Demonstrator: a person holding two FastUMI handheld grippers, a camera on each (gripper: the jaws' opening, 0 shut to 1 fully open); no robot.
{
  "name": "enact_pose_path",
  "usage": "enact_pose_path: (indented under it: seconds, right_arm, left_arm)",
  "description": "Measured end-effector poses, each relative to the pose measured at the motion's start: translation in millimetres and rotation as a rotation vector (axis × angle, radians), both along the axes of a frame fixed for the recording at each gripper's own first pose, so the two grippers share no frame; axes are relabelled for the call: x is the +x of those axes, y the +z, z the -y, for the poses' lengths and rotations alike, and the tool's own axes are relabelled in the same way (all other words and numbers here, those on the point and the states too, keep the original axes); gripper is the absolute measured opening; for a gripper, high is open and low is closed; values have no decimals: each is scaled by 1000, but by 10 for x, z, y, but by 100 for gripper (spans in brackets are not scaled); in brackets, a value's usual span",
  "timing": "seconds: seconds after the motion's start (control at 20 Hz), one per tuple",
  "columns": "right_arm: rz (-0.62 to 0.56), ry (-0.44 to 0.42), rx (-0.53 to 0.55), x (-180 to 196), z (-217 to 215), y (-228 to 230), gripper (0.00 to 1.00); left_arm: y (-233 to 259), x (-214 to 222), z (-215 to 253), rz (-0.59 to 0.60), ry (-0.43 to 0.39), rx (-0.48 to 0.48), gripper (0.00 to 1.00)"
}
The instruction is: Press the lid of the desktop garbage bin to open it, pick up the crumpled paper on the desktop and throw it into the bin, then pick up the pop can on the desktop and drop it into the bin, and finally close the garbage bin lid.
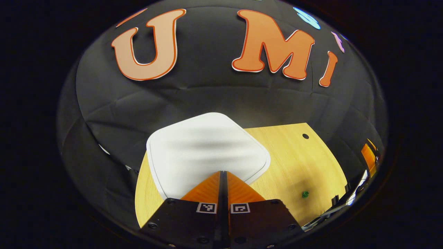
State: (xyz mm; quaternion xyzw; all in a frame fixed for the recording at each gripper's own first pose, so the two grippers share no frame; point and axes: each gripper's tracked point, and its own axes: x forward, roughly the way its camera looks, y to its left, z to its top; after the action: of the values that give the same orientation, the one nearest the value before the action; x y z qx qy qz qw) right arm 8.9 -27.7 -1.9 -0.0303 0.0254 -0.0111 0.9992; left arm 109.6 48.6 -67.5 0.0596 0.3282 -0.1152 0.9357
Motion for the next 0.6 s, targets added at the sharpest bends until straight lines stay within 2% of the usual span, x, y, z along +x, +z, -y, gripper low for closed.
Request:
enact_pose_path:
  seconds: [0.25, 0.4, 0.6]
  right_arm:
    - [-8, 8, 6, -31, -19, -33, 95]
    - [6, 8, 4, -63, 4, 59, 95]
    - [27, 2, 35, -69, 46, 154, 96]
  left_arm:
    - [17, 38, 2, 51, 9, -29, 1]
    - [239, 82, -34, 175, 55, -48, 0]
    - [785, -114, 93, 367, 88, -96, 0]
